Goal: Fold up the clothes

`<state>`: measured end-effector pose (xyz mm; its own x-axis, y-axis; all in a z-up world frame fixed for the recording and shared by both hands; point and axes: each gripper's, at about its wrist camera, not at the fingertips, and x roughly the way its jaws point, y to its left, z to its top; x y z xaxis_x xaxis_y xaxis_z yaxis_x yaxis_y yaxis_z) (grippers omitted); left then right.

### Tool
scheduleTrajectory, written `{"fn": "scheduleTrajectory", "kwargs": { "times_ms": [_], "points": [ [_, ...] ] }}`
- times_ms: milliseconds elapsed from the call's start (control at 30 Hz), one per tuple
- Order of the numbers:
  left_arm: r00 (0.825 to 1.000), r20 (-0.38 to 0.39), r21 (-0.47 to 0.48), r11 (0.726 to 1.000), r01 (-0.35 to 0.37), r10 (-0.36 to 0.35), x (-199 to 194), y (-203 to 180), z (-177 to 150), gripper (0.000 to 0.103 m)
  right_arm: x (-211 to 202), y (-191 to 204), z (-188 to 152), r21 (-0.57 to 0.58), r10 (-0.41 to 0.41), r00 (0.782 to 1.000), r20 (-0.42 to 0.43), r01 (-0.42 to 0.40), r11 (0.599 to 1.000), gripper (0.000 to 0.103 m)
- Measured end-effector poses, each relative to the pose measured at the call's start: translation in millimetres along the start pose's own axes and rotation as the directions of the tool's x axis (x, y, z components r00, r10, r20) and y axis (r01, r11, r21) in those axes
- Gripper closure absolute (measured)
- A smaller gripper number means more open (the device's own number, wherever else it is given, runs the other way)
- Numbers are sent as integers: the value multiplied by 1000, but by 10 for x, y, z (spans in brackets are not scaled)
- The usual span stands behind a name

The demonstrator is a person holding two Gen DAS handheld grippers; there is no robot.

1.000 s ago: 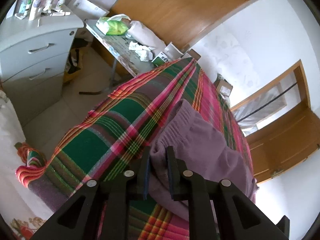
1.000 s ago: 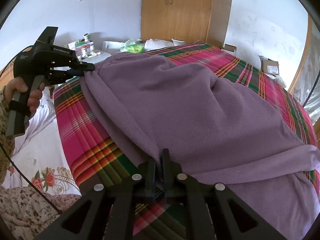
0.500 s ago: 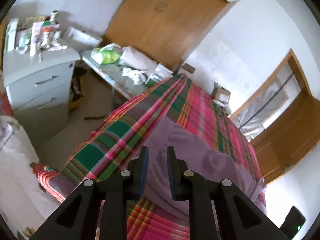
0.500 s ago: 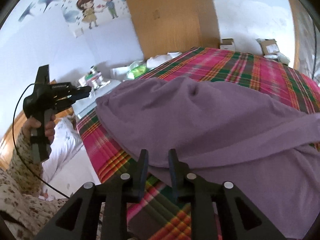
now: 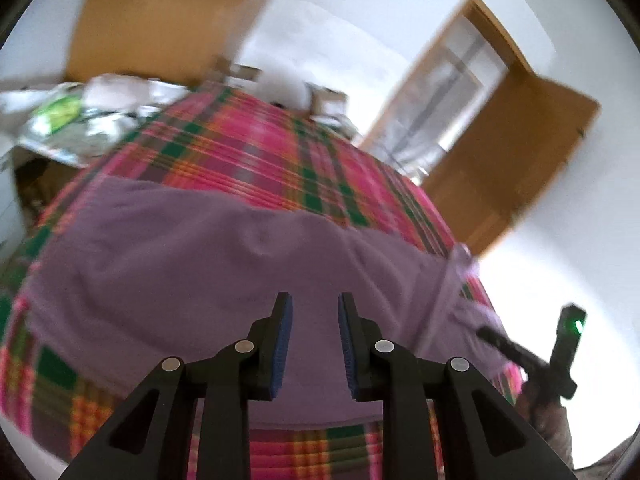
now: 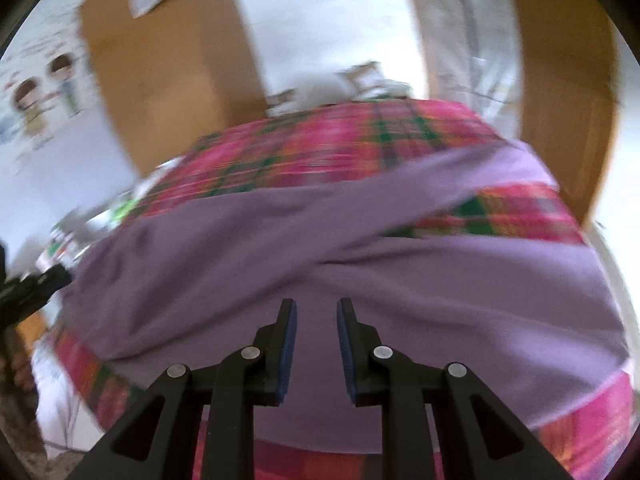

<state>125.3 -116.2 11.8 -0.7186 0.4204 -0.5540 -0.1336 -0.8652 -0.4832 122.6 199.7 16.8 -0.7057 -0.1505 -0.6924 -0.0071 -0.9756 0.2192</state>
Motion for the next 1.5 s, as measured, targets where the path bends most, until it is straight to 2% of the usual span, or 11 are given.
{"fn": "scheduleTrajectory", "kwargs": {
  "times_ms": [100,233,400,500,567,900,1100,1300,1367,1400,1500],
  "points": [
    [998,-44,69,996,56,-53,157,-218,-27,80,42,-280,63,98,-37,999,0,37,994,82],
    [990,-109,138,985,103,-88,388,-461,-77,75,66,-400,175,143,-4,1000,8,3,990,82],
    [979,-181,185,975,122,-88,628,-639,-126,73,135,-420,393,119,-22,1000,13,20,993,82],
    [973,-211,225,965,137,-89,735,-764,-154,72,261,-349,417,78,-23,999,-41,26,997,82],
    [966,-240,258,953,160,-98,828,-865,-170,66,323,-293,405,62,-15,998,-62,19,998,82],
    [944,-328,405,906,124,18,1334,-1264,-157,66,410,-246,404,67,5,997,-78,0,998,82],
    [917,-397,409,903,131,47,1634,-1398,-173,66,447,-272,414,73,-8,996,-91,14,997,82],
    [912,-410,368,917,150,15,1702,-1408,-139,66,458,-252,379,75,2,995,-98,6,997,82],
    [913,-409,381,912,153,18,1716,-1429,-135,76,462,-240,376,71,4,995,-100,3,997,82],
    [912,-409,378,912,163,7,1715,-1434,-127,91,466,-229,374,68,5,995,-102,2,998,82],
    [912,-407,345,916,203,-49,1691,-1439,-74,98,465,-195,363,49,3,994,-106,2,999,82]
  ]
}}
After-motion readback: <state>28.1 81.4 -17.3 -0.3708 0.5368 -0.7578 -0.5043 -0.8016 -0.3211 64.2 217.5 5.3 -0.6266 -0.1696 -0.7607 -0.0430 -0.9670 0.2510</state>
